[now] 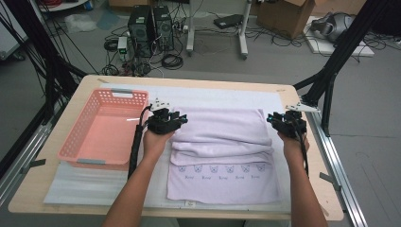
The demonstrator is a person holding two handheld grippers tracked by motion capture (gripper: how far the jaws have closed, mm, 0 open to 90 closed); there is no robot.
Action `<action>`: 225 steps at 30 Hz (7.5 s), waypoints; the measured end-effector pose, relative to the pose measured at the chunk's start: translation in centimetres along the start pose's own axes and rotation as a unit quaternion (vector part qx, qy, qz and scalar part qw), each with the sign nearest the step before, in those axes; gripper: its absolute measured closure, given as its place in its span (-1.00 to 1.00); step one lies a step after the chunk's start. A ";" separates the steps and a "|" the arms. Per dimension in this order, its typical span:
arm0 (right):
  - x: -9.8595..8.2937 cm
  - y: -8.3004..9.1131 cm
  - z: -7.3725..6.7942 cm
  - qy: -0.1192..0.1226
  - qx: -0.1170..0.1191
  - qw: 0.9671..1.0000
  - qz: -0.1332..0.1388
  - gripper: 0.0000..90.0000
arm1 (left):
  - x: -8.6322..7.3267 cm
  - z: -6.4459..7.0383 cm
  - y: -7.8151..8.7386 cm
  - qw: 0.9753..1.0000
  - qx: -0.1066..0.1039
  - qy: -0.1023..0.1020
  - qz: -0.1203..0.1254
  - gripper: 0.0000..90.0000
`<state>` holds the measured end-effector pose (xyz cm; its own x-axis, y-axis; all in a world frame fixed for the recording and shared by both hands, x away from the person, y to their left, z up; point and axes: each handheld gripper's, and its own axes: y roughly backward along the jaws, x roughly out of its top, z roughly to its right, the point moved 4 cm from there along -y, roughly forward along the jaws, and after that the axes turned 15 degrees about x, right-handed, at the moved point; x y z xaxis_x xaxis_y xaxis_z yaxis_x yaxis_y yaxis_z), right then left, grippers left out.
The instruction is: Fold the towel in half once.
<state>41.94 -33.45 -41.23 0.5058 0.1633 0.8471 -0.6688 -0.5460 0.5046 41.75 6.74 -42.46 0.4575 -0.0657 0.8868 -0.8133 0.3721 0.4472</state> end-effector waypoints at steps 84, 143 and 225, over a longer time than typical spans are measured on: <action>-15.6 12.8 -11.2 0.032 0.083 0.994 -0.063 0.91 | -14.6 4.7 17.6 0.998 -0.051 0.004 -0.039 0.92; -13.1 10.1 -7.7 0.010 0.032 0.999 -0.036 0.53 | -8.6 1.1 7.7 0.998 -0.008 -0.030 -0.058 0.36; -16.4 12.6 -10.4 -0.029 0.093 0.991 -0.092 0.92 | -13.9 3.2 15.4 0.993 -0.042 0.000 -0.114 0.92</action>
<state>19.57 -34.43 -47.03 0.6441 0.2296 0.7297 -0.4535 -0.6535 0.6060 21.68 10.38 -47.52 0.6263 -0.1580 0.7634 -0.6552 0.4239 0.6253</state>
